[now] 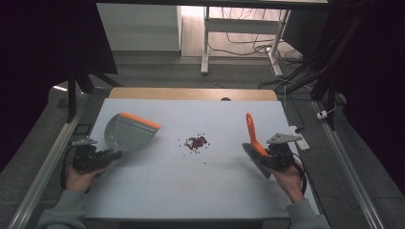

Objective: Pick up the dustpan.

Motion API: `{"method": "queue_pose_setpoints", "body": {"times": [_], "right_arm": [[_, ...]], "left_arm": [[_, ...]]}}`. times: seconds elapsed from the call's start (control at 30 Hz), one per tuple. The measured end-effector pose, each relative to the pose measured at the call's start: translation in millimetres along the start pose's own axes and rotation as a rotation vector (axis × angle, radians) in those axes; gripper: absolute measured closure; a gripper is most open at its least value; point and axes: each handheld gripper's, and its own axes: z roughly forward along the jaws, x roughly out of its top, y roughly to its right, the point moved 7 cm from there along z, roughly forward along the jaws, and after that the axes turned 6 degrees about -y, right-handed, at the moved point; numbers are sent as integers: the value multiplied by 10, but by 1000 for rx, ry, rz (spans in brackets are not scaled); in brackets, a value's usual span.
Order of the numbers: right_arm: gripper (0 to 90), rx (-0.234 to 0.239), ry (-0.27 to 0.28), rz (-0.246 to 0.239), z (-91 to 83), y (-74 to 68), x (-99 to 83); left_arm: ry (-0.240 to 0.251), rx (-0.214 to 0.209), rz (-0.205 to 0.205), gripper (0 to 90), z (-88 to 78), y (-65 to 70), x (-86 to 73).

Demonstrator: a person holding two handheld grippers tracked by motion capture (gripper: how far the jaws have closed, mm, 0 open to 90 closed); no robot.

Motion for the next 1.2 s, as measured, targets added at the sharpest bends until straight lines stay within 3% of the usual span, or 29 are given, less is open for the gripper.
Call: {"method": "queue_pose_setpoints", "body": {"times": [0.63,0.73,1.2], "right_arm": [[707,-4,26,-15,-43,-47,30],[707,-5,31,-12,-46,-47,40],[707,-17,34,6,-54,-4,16]], "left_arm": [[22,-53,162,614,-111,320,95],[23,-82,182,614,-125,368,107],[5,-120,248,615,-135,524,113]]}}
